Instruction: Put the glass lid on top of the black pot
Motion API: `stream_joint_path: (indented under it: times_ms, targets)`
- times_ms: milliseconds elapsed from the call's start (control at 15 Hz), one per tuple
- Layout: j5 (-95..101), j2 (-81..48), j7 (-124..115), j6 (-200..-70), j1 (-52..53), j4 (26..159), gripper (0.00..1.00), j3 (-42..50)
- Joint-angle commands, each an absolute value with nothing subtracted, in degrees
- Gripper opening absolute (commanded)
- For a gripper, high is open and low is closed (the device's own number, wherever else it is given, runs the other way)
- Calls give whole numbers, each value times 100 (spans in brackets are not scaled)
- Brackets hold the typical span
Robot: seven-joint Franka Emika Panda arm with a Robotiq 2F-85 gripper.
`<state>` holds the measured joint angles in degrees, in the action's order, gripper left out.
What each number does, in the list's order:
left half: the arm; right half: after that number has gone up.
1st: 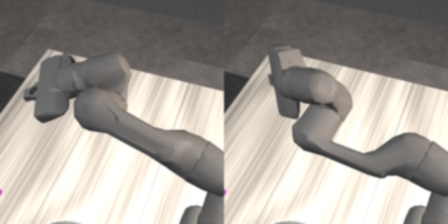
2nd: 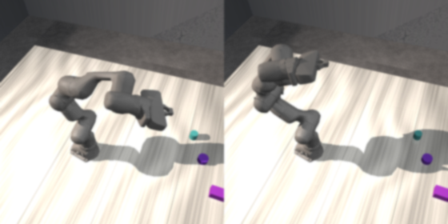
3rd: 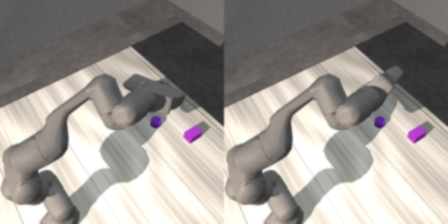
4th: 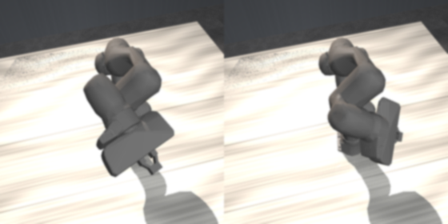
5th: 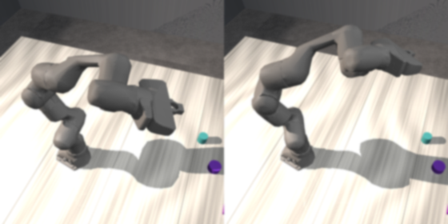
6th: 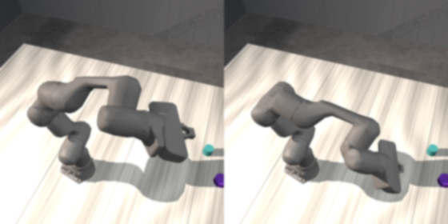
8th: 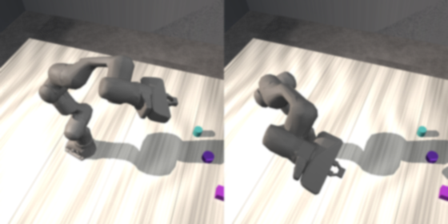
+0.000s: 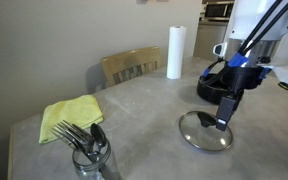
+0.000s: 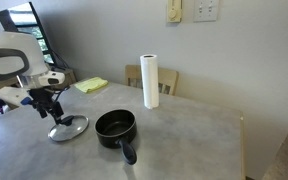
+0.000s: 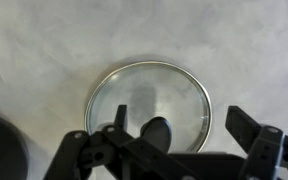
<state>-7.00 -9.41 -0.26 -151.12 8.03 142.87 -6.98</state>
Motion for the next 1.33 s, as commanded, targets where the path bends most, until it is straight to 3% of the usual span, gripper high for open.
stream_joint_path:
  times_ms: [0,733,800,867,1000,1267]
  targets:
    - [-522,-1428,-167,-15560,764,13990,100,-639]
    - [-56,-2289,-1066,-15658,910,13164,100,-374]
    - [-77,-2307,-1056,-15630,907,13134,97,-388]
    - [-56,-2343,-1077,-15635,930,13108,74,-369]
    - [-52,-2350,-1090,-15600,943,13095,69,-357]
    - [40,-2203,-1265,-15377,1018,13166,42,-247]
